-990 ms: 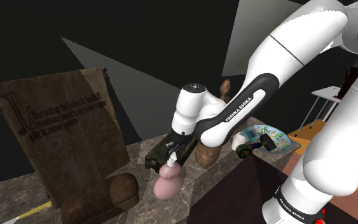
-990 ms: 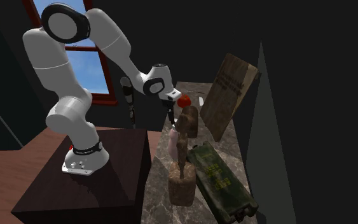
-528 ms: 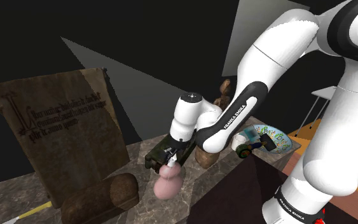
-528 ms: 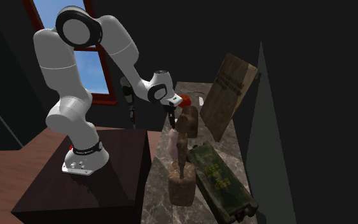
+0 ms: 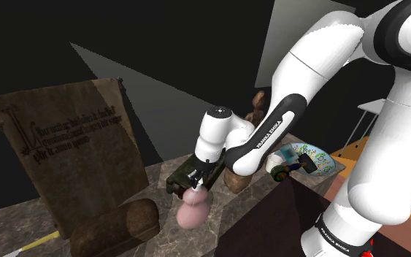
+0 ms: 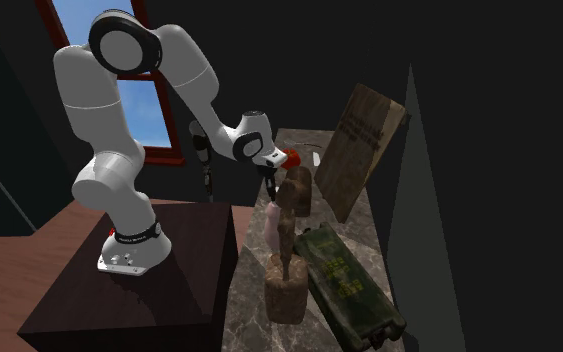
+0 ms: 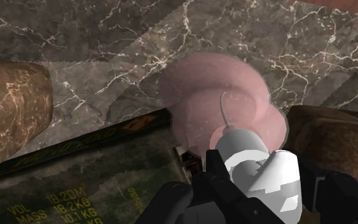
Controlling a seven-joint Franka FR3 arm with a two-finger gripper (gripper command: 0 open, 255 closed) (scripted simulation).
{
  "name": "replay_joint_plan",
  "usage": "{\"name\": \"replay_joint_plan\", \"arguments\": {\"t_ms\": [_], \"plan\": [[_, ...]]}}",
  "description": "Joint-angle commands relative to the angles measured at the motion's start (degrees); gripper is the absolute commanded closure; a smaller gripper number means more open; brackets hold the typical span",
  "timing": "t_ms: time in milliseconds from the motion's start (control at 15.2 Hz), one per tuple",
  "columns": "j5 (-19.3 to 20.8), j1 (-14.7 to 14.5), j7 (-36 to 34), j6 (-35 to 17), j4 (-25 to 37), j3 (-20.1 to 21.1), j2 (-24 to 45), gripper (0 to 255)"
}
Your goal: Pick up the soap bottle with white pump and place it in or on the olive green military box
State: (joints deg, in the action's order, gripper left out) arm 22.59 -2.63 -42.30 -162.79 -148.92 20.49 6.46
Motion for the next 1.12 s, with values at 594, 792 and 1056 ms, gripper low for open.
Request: {"name": "replay_joint_plan", "arguments": {"t_ms": [594, 792, 1056], "plan": [[-3.2, 0.5, 2.5, 1.3, -0.2, 1.1, -1.9, 255], [-7.7, 0.8, 6.0, 3.5, -0.4, 2.2, -4.7, 255], [-12.8, 0.5, 9.9, 6.7, -0.3, 2.8, -8.2, 255]]}}
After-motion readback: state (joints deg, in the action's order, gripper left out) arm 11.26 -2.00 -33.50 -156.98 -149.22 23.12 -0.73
